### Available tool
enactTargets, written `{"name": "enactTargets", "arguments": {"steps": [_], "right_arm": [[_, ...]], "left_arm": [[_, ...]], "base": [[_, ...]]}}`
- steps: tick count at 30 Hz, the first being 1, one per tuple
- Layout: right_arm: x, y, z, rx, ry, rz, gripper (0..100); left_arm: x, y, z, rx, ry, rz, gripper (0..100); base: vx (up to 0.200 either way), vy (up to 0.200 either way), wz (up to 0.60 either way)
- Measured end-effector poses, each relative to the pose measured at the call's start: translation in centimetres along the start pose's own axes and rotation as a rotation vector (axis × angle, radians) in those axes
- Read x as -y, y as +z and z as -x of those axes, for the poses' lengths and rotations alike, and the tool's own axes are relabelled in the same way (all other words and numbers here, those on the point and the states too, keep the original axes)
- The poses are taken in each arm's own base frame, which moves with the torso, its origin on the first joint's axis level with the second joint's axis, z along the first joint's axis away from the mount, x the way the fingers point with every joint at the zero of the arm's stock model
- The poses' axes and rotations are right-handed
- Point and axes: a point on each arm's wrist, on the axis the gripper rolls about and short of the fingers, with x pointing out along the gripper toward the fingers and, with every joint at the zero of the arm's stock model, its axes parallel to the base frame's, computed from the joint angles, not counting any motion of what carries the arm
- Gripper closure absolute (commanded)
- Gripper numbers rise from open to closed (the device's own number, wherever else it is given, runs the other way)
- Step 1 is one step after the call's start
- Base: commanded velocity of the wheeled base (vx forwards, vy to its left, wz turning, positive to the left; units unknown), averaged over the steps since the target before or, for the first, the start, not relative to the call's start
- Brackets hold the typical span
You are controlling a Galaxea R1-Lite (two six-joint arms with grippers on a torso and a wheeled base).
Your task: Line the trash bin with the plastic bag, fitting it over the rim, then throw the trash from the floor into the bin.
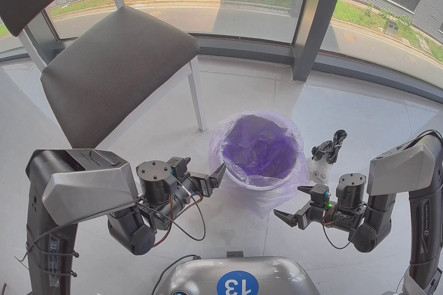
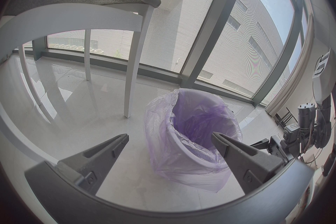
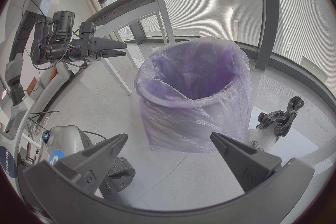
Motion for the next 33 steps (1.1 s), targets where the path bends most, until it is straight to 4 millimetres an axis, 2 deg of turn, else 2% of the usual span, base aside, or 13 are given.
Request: {"name": "enactTargets", "arguments": {"steps": [9, 10, 31, 32, 33], "right_arm": [[0.1, -0.1, -1.0, 0.018, 0.020, 0.011, 0], [0.1, -0.1, -1.0, 0.019, 0.022, 0.012, 100], [0.7, -0.3, -1.7, 0.030, 0.018, 0.009, 100], [0.7, -0.4, -1.6, 0.025, 0.018, 0.008, 0], [0.7, -0.4, -1.4, 0.021, 0.018, 0.008, 0]], "left_arm": [[0.0, -0.1, -0.1, -0.002, 0.001, -0.001, 0], [0.0, -0.1, -0.1, -0.002, 0.001, 0.000, 0], [-0.3, -0.4, -0.2, -0.009, 0.006, -0.004, 0], [-0.3, -0.4, -0.2, -0.009, 0.006, -0.005, 0], [-0.3, -0.5, -0.2, -0.009, 0.005, -0.004, 0]], "base": [[0.000, 0.000, 0.00], [0.000, 0.000, 0.00], [0.000, 0.000, 0.00], [0.000, 0.000, 0.00], [0.000, 0.000, 0.00]]}}
